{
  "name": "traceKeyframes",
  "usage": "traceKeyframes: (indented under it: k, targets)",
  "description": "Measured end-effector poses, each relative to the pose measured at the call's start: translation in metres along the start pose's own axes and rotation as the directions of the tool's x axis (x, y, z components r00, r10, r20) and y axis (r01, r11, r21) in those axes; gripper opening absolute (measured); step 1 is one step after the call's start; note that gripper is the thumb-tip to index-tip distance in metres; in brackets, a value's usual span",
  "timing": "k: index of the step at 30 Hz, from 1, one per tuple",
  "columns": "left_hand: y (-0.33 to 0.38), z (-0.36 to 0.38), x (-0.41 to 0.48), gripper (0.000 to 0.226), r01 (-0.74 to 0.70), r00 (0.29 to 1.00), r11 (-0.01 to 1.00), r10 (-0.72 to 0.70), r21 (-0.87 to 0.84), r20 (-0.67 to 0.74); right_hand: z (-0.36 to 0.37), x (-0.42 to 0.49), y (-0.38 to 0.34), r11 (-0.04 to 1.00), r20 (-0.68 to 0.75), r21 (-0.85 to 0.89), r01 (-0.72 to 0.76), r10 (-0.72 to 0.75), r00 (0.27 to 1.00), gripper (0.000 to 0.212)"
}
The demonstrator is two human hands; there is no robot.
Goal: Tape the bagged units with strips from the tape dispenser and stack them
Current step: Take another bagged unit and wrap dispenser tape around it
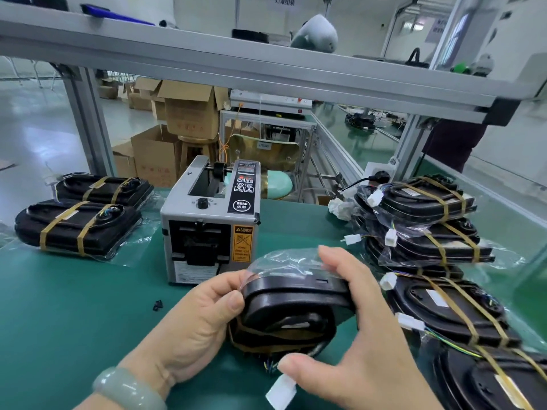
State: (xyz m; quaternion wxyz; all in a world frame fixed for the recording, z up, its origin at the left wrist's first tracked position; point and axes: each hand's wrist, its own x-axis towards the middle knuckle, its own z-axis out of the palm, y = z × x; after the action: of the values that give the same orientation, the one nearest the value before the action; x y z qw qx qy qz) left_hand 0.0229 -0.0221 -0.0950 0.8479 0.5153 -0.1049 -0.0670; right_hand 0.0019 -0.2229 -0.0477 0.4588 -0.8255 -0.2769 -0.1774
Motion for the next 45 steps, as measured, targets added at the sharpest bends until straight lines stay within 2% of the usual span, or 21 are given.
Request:
traceKeyframes:
  k: [4, 7, 10, 12, 14, 16, 18, 22, 26, 35, 40, 42, 45]
  targets:
    - [0.008, -0.005, 0.0, 0.064, -0.026, 1.0, 0.988, 0.025, 0.151, 0.007, 0.0, 0.008, 0.003, 0.991, -0.014, 0.128, -0.036, 0.038, 0.999, 0.074]
    - [0.015, -0.004, -0.003, 0.063, -0.024, 0.999, 0.946, 0.037, 0.324, -0.033, 0.006, 0.011, 0.009, 0.997, -0.046, 0.069, -0.025, 0.028, 0.999, 0.077]
    - [0.022, -0.002, -0.007, 0.053, 0.014, 0.98, 0.895, 0.076, 0.446, -0.185, 0.014, 0.009, 0.018, 0.999, -0.144, -0.034, -0.019, 0.014, 0.989, 0.078]
    - [0.027, -0.001, -0.005, 0.035, 0.063, 0.922, 0.909, 0.105, 0.412, -0.372, 0.016, 0.008, 0.02, 0.994, -0.22, -0.091, -0.056, 0.034, 0.975, 0.077]
    - [0.034, -0.004, 0.001, 0.015, 0.09, 0.813, 0.95, 0.103, 0.299, -0.572, 0.018, 0.006, 0.021, 0.983, -0.289, -0.154, -0.102, 0.054, 0.956, 0.077]
    - [0.041, -0.011, 0.009, 0.011, 0.101, 0.708, 0.971, 0.081, 0.215, -0.702, 0.019, 0.006, 0.021, 0.969, -0.337, -0.221, -0.114, 0.034, 0.941, 0.075]
    - [0.046, -0.016, 0.016, 0.015, 0.135, 0.655, 0.977, 0.035, 0.163, -0.755, 0.019, 0.006, 0.021, 0.955, -0.365, -0.281, -0.094, -0.016, 0.931, 0.072]
    - [0.051, -0.019, 0.026, 0.018, 0.211, 0.645, 0.974, -0.076, 0.081, -0.761, 0.02, 0.005, 0.021, 0.947, -0.392, -0.318, -0.056, -0.078, 0.917, 0.077]
    - [0.052, -0.018, 0.033, 0.014, 0.214, 0.642, 0.976, -0.113, 0.036, -0.758, 0.021, 0.004, 0.018, 0.95, -0.414, -0.308, -0.047, -0.089, 0.906, 0.072]
    - [0.05, -0.015, 0.045, 0.009, 0.162, 0.537, 0.987, -0.077, 0.013, -0.84, 0.02, 0.001, 0.016, 0.962, -0.402, -0.273, -0.015, -0.1, 0.91, 0.073]
    - [0.046, -0.015, 0.052, 0.009, 0.158, 0.469, 0.986, -0.029, 0.052, -0.883, 0.021, -0.002, 0.01, 0.977, -0.326, -0.204, -0.058, -0.012, 0.945, 0.077]
    - [0.046, -0.014, 0.053, 0.011, 0.162, 0.467, 0.985, -0.023, 0.06, -0.884, 0.02, -0.004, 0.01, 0.978, -0.29, -0.201, -0.058, -0.003, 0.957, 0.076]
    - [0.048, -0.009, 0.042, 0.012, 0.166, 0.52, 0.986, -0.09, -0.002, -0.849, 0.013, -0.007, 0.012, 0.99, -0.19, -0.138, -0.02, -0.006, 0.982, 0.073]
